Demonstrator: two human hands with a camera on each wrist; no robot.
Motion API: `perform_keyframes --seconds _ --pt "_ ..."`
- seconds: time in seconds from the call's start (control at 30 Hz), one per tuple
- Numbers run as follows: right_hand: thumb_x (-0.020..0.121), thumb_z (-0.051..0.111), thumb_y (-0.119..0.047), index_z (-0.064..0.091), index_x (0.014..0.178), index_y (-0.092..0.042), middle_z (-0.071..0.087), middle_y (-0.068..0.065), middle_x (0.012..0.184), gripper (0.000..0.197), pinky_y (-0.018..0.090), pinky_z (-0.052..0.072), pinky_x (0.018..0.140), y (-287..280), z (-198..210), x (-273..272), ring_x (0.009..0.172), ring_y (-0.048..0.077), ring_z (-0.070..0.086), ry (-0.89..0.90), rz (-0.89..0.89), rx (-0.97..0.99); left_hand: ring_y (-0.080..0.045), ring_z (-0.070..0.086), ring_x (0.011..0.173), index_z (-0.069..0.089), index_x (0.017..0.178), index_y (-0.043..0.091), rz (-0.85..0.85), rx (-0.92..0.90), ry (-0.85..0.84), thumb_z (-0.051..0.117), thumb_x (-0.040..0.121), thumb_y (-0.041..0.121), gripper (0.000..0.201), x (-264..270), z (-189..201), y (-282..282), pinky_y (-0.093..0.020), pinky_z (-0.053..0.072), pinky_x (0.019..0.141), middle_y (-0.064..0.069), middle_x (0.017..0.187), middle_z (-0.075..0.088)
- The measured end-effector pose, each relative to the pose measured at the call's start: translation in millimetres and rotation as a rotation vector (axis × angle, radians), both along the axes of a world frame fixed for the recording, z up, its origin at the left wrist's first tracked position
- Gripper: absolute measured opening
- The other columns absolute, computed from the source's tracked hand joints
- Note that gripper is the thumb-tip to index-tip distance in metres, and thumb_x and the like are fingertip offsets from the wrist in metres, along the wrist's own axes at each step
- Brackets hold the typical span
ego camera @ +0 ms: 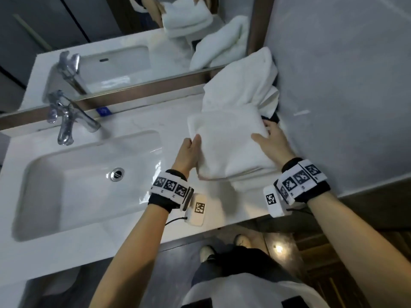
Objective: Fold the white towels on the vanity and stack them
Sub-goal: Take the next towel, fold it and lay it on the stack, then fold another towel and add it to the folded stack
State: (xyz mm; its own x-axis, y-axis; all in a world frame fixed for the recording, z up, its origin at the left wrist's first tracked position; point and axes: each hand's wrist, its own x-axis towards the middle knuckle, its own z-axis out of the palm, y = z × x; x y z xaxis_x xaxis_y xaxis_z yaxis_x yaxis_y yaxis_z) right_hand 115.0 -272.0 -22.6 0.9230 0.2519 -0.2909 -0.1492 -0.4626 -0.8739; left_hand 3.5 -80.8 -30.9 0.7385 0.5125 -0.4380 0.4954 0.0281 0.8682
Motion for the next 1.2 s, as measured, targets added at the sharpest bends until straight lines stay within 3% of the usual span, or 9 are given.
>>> perform_keyframes --seconds 0.13,0.23,0.43,0.5,0.6,0.67,0.73,0.8,1.2 --pt "0.089 0.057 -0.024 0.039 0.136 -0.015 0.05 0.009 0.134 0.051 0.031 0.039 0.089 -48.3 6.6 19.9 0.111 0.023 0.051 -0.148 -0.021 -0.254 -0.033 0.053 0.114 0.039 0.124 0.0 -0.145 0.024 0.013 0.032 0.099 0.041 0.048 27.1 -7.3 -49.7 -0.051 0.048 0.095 -0.016 0.126 0.052" --pt "0.09 0.056 -0.02 0.035 0.139 -0.009 0.044 0.015 0.141 0.054 0.039 0.036 0.106 -63.7 2.3 23.5 0.126 0.032 0.045 -0.22 -0.012 -0.378 -0.036 0.052 0.115 0.036 0.125 -0.002 -0.18 0.034 0.04 0.031 0.099 0.042 0.051 34.0 -17.7 -72.9 -0.053 0.046 0.096 -0.019 0.129 0.049" --pt "0.09 0.053 -0.004 0.026 0.144 -0.004 0.032 0.02 0.148 0.06 0.038 0.023 0.114 -65.1 -19.1 16.4 0.137 0.033 0.03 -0.265 0.086 -0.523 -0.036 0.053 0.115 0.032 0.127 -0.007 -0.219 0.117 0.153 0.036 0.1 0.035 0.05 31.1 -38.8 -86.2 -0.046 0.047 0.096 -0.023 0.13 0.048" --pt "0.089 0.051 -0.002 0.026 0.145 -0.005 0.029 0.02 0.149 0.061 0.037 0.021 0.114 -65.4 -23.8 13.4 0.138 0.034 0.028 -0.338 0.114 -0.536 -0.036 0.05 0.118 0.031 0.129 -0.007 -0.196 0.334 0.102 0.041 0.099 0.023 0.044 31.8 -37.3 -88.1 -0.043 0.042 0.098 -0.024 0.134 0.042" --pt "0.094 0.046 -0.011 0.027 0.146 -0.007 0.023 0.018 0.154 0.056 0.04 0.018 0.117 -61.0 -28.7 13.0 0.141 0.034 0.023 -0.539 0.214 -0.607 -0.036 0.033 0.132 0.028 0.139 -0.005 -0.243 0.883 -0.074 0.044 0.092 0.008 0.051 36.5 -29.4 -92.9 -0.039 0.029 0.111 -0.022 0.144 0.031" --pt "0.098 0.04 -0.019 0.024 0.148 -0.01 0.016 0.013 0.158 0.053 0.042 0.014 0.119 -55.4 -34.0 15.1 0.145 0.032 0.015 -0.597 0.294 -0.664 -0.032 0.017 0.144 0.022 0.145 0.001 -0.41 1.029 -0.172 0.04 0.095 0.017 0.056 43.5 -27.0 -103.1 -0.04 0.014 0.119 -0.018 0.154 0.021" --pt "0.1 0.033 -0.026 0.016 0.15 -0.016 0.006 0.007 0.161 0.054 0.047 0.013 0.117 -50.5 -40.6 16.3 0.148 0.028 0.006 -0.558 0.344 -0.725 -0.028 -0.002 0.148 0.009 0.149 0.006 -0.641 1.077 -0.088 0.029 0.1 0.03 0.058 49.6 -37.4 -114.2 -0.042 0.0 0.12 -0.013 0.159 0.003" --pt "0.101 0.029 -0.031 0.008 0.151 -0.02 -0.002 0.002 0.161 0.055 0.05 0.011 0.117 -47.8 -48.3 18.0 0.148 0.025 -0.001 -0.507 0.373 -0.761 -0.028 -0.013 0.147 0.0 0.15 0.008 -0.738 1.083 0.039 0.022 0.101 0.039 0.062 55.1 -51.8 -113.1 -0.043 -0.007 0.12 -0.012 0.159 -0.008" --pt "0.1 0.026 -0.038 0.004 0.152 -0.024 -0.003 -0.003 0.161 0.058 0.04 0.01 0.12 -49.6 -75.0 16.5 0.149 0.017 -0.002 -0.539 0.332 -0.756 -0.032 -0.018 0.145 -0.001 0.151 0.022 -0.702 1.091 0.078 0.028 0.091 0.061 0.077 61.6 -83.3 -98.8 -0.044 -0.007 0.12 -0.005 0.16 -0.01"
